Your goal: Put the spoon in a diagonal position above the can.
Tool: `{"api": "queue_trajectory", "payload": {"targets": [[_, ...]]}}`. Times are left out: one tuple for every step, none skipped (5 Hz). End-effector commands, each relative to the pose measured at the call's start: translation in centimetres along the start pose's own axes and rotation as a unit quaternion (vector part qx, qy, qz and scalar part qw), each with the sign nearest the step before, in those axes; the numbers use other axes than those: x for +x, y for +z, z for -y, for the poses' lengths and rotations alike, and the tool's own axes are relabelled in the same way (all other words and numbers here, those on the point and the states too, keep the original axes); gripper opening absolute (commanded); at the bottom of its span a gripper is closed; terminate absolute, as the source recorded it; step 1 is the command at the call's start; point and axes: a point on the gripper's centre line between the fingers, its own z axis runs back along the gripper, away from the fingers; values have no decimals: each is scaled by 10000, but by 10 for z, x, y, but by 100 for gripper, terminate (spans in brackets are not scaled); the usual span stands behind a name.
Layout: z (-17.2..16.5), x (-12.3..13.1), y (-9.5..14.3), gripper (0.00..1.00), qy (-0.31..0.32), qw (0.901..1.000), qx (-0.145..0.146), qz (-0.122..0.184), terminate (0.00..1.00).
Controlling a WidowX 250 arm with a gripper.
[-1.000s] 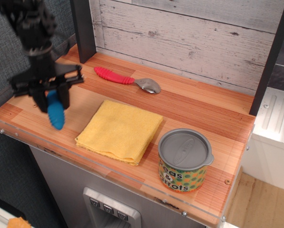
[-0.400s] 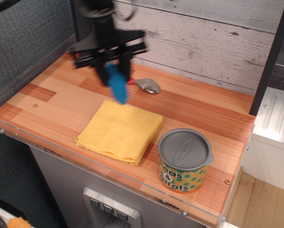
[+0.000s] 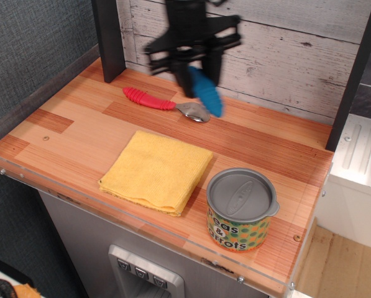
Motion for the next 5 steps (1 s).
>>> {"api": "queue_trajectory", "payload": {"targets": [[19,-2,-13,0,-167,9996,-227,46,0],[20,-3,-33,0,-165,9995,-232,-98,0],[22,-9,-42,0,-474,9987,-207,45,0],[25,-14,-60,0,-540,9984,-128,-79,0],[24,-17,-66,0,-691,9976,-52,93,0]]}}
